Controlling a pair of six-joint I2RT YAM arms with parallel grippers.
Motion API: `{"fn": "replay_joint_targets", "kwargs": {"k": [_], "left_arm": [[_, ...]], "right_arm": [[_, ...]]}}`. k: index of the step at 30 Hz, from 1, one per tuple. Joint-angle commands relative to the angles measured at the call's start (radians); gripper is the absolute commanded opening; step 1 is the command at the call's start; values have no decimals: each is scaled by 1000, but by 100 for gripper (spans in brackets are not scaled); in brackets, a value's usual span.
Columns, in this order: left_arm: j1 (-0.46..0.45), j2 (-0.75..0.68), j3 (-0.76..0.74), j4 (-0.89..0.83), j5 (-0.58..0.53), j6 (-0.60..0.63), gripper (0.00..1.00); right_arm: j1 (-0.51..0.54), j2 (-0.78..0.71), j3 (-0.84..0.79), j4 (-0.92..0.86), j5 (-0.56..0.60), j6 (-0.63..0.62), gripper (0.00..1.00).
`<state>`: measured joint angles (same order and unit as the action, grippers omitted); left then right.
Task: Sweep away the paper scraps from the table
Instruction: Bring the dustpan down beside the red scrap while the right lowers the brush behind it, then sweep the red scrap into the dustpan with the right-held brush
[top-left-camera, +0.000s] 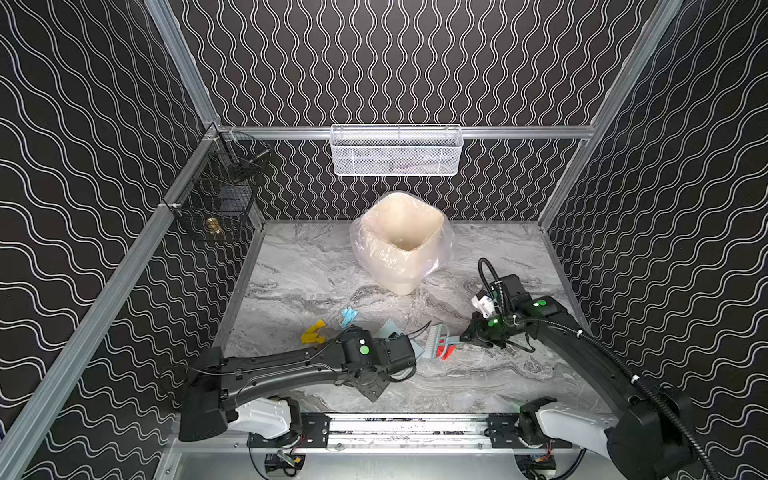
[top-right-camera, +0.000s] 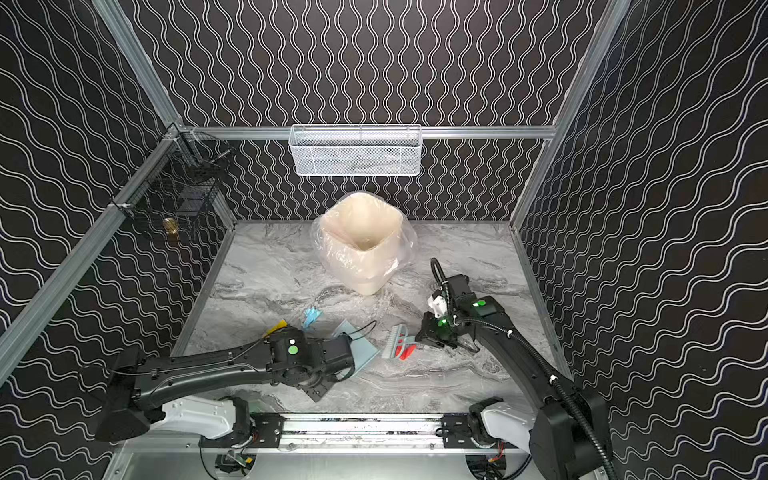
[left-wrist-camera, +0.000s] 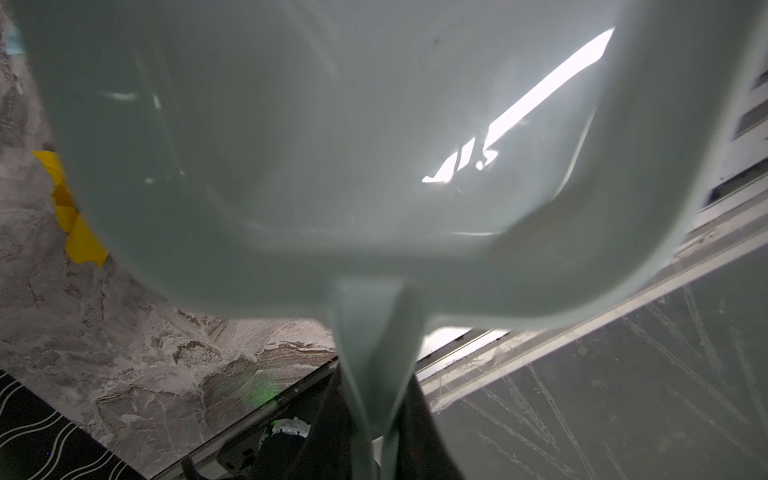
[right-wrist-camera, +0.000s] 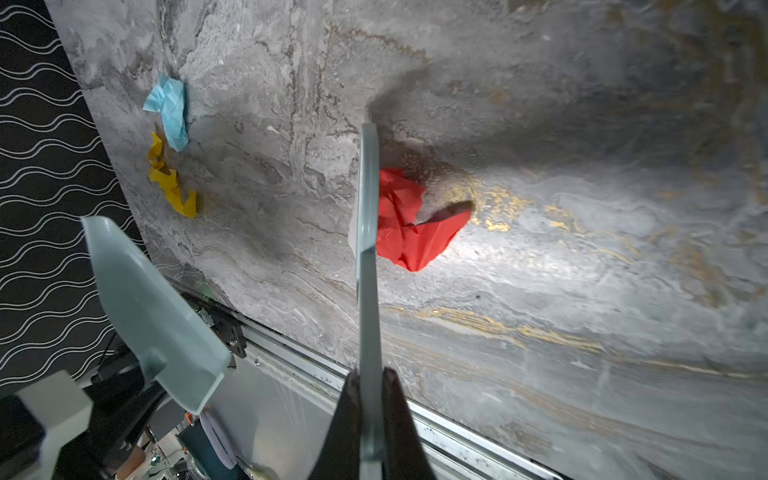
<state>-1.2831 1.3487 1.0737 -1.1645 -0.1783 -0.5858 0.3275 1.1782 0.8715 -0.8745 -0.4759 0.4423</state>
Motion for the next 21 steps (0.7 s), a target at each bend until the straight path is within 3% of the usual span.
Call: {"fn": "replay_joint_targets", "kwargs": {"k": [1, 5, 9, 21], "left_arm": [[-28, 36, -1, 33, -1, -18, 0], [-50, 90, 6, 64, 0, -2, 0], [-64, 133, 9, 99, 5, 25, 0], [-74, 279, 43, 169, -19, 132, 0]], "right_arm": [[-20, -11, 47, -124, 11, -83, 0], [-22, -3, 187, -187, 28, -108, 0], [-27, 11, 308, -263, 120, -149, 0], [-12, 75, 377, -353, 429, -202, 0]]}}
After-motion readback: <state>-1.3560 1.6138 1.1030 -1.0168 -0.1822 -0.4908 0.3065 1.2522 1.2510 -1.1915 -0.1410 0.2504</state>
